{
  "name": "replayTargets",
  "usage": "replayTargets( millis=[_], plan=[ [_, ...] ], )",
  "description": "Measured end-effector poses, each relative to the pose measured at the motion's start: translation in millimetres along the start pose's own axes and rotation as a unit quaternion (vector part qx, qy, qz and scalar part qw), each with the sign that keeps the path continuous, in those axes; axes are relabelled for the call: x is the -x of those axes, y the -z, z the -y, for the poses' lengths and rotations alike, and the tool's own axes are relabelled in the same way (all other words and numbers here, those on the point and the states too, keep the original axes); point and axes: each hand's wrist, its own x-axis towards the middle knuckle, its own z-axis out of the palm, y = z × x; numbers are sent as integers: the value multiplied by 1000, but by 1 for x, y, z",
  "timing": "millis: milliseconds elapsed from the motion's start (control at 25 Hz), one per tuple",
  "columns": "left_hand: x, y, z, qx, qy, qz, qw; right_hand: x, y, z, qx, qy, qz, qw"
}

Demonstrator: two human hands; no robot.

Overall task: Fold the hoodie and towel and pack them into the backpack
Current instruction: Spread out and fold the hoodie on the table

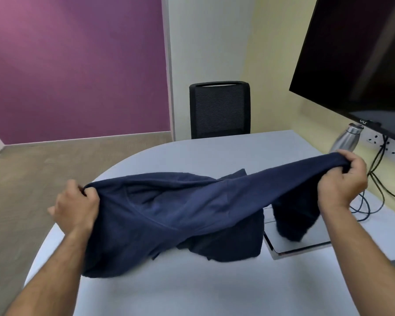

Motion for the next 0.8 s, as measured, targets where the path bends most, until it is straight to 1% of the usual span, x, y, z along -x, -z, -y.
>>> replayTargets(
  millis=[80,120,240,320,400,440,480,560,600,680,720,800],
  plan=[
    [-6,0,6,-20,16,4,1000,-10,1,4,-18,-10,-21,1000],
    [-8,-4,10,-32,30,29,999,-11,1,7,-14,-16,-13,1000],
    [0,-20,20,-24,66,112,991,1,-3,11,48,-31,68,996],
    [24,-33,13,11,49,150,987,16,-9,9,113,-27,143,983],
    [58,-43,-4,88,-33,198,976,32,-17,4,192,3,221,956],
    [77,-47,-16,117,-100,238,959,39,-22,1,241,22,251,937],
    [96,-50,-28,117,-186,278,935,45,-27,-1,293,37,271,916],
    [135,-64,-51,59,-352,335,872,55,-37,-1,377,32,308,873],
    [153,-70,-63,5,-408,354,842,60,-42,0,388,13,323,863],
    [181,-86,-79,-136,-454,381,794,65,-55,1,370,-29,339,865],
    [190,-92,-82,-179,-469,383,775,67,-62,3,350,-41,342,871],
    [194,-100,-81,-211,-507,361,754,68,-75,8,314,-46,345,883]
  ],
)
